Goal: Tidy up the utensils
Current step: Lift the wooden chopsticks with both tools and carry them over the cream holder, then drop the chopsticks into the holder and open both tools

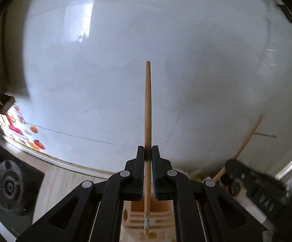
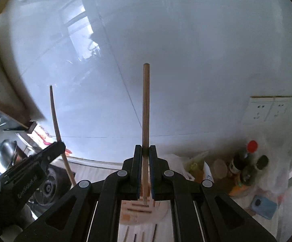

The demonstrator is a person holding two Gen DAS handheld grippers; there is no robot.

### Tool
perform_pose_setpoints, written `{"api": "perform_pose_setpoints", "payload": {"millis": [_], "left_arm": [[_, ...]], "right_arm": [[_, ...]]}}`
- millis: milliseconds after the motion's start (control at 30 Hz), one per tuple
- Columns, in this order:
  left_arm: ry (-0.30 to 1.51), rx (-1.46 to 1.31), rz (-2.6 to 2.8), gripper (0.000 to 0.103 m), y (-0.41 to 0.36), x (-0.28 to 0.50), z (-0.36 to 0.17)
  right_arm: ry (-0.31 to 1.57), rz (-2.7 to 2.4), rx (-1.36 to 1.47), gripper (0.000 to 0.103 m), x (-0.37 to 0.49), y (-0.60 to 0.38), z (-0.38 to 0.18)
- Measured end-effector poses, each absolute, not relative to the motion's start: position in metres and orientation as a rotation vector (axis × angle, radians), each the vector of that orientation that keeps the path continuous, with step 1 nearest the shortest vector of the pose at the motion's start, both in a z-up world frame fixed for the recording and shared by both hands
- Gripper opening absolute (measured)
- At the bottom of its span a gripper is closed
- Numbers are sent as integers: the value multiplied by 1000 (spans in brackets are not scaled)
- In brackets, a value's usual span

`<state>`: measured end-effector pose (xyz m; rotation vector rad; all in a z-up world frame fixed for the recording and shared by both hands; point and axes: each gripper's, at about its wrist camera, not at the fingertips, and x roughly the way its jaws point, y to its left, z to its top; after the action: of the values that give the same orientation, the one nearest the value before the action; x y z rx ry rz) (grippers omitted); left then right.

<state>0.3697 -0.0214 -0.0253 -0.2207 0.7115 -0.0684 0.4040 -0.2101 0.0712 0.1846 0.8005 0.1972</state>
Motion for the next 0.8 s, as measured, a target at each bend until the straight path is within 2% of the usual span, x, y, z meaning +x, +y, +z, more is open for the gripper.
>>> {"api": "perform_pose_setpoints", "payload": {"millis": [467,800], "left_arm": [[816,-264,-44,4,-6,421,-112],[868,-235,-58,4,2,405,-126]], "right_arm": [[893,228,197,7,463,-199,3],[959,270,197,7,467,-196,-12]]}}
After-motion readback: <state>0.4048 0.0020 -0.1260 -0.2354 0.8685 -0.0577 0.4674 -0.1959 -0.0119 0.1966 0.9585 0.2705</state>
